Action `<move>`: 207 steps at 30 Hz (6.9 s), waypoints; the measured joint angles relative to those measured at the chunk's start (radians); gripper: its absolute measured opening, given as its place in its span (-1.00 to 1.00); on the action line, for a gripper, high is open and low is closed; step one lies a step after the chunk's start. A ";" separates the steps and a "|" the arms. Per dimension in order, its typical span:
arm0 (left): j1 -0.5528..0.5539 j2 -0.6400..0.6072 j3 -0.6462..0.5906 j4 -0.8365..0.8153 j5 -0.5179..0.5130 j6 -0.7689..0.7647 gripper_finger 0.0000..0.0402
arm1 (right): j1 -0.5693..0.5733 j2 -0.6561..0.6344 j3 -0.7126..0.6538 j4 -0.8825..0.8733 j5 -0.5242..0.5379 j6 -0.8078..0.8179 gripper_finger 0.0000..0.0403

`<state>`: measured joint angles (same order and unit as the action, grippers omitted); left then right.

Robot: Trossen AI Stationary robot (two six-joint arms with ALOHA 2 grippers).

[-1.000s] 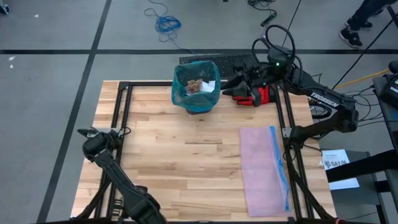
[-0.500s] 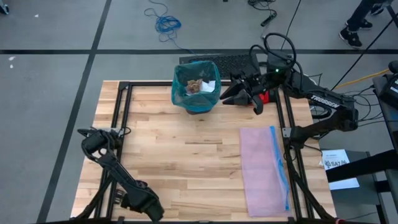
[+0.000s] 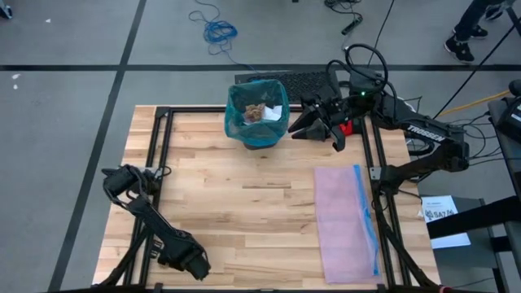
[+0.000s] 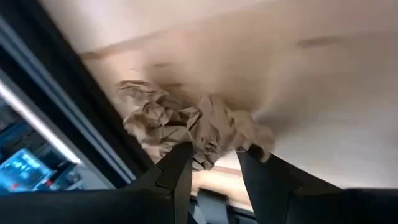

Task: Place trash/remove bag and relplace
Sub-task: Put the brown napkin into the trash bin, then adjust the trash bin, then remove the blue trash bag from the trash bin

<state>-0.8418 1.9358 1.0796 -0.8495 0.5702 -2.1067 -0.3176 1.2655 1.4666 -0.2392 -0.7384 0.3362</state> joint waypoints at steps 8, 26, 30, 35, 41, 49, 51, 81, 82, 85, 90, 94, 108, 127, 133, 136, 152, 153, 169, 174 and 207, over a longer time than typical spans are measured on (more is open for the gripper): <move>0.057 -0.109 0.063 -0.015 -0.333 -0.001 -0.92 | 0.001 0.000 0.000 0.002 0.003 -0.006 -0.53; 0.440 -0.685 0.097 -0.125 -0.989 0.511 -1.00 | 0.005 0.000 0.000 0.009 0.011 -0.027 -0.54; 0.494 -0.755 0.165 -0.117 -0.853 0.726 -1.00 | 0.005 0.000 0.000 0.016 0.010 -0.027 -0.54; 0.486 -0.761 0.202 -0.117 -0.590 0.779 -1.00 | 0.005 0.000 0.000 0.035 0.010 -0.043 -0.54; 0.367 -0.660 0.202 -0.170 -0.432 0.654 -0.97 | 0.005 0.000 0.000 0.034 0.010 -0.045 -0.54; 0.245 -0.474 0.201 -0.245 -0.397 0.399 -0.64 | 0.003 0.000 0.000 0.029 0.010 -0.043 -0.54; 0.225 -0.432 0.187 -0.213 -0.343 0.346 -0.55 | 0.003 0.000 0.000 0.028 0.010 -0.038 -0.54; 0.206 -0.272 -0.096 0.239 -0.504 0.145 -0.95 | 0.003 0.000 0.000 0.041 0.005 -0.034 -0.54; 0.209 -0.292 -0.093 0.237 -0.531 0.129 -0.96 | 0.003 0.000 0.000 0.041 0.005 -0.034 -0.54; 0.225 -0.369 -0.074 0.222 -0.631 0.124 -0.99 | 0.003 0.000 0.000 0.041 0.005 -0.035 -0.54; 0.275 -0.518 0.011 0.037 -0.799 0.184 -0.99 | 0.002 0.000 0.000 0.041 0.004 -0.048 -0.54; 0.371 -0.646 0.108 -0.115 -0.948 0.330 -1.00 | 0.002 0.000 0.000 0.050 0.004 -0.052 -0.54; 1.112 -0.744 0.390 0.129 -0.788 1.353 -1.00 | -0.065 0.013 0.000 0.049 0.170 -0.064 -0.54; 1.487 -0.319 0.415 0.283 -0.024 1.756 -0.84 | -0.120 0.081 0.000 0.076 0.456 0.080 -0.54; 1.497 -0.306 0.415 0.285 -0.032 1.847 -0.52 | -0.120 0.081 0.000 0.078 0.521 0.101 -0.54; 1.498 -0.306 0.415 0.285 -0.110 1.865 -0.43 | -0.135 0.081 0.000 0.072 0.529 0.057 -0.54; 1.338 -0.284 0.418 0.114 -0.235 1.804 -0.94 | -0.280 0.082 0.000 -0.028 0.371 -0.038 -0.54; 1.320 -0.286 0.418 0.108 -0.213 1.793 -0.97 | -0.285 0.082 0.000 -0.026 0.363 -0.038 -0.54; 1.283 -0.358 0.704 -0.135 -0.365 1.852 -0.99 | -0.290 0.082 0.000 -0.090 0.260 -0.042 -0.54; 1.338 -0.379 0.893 -0.268 -0.405 1.833 -0.99 | -0.290 0.058 0.000 -0.186 0.259 -0.052 -0.49; 1.158 -0.901 0.403 -0.152 -0.515 1.248 -1.00 | -0.484 0.545 -0.001 -0.612 -0.448 -0.203 -0.25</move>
<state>0.3163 1.0350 1.4826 -1.0020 0.0555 -0.8589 -0.8013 1.8106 1.4658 -0.8516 -1.1868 0.1334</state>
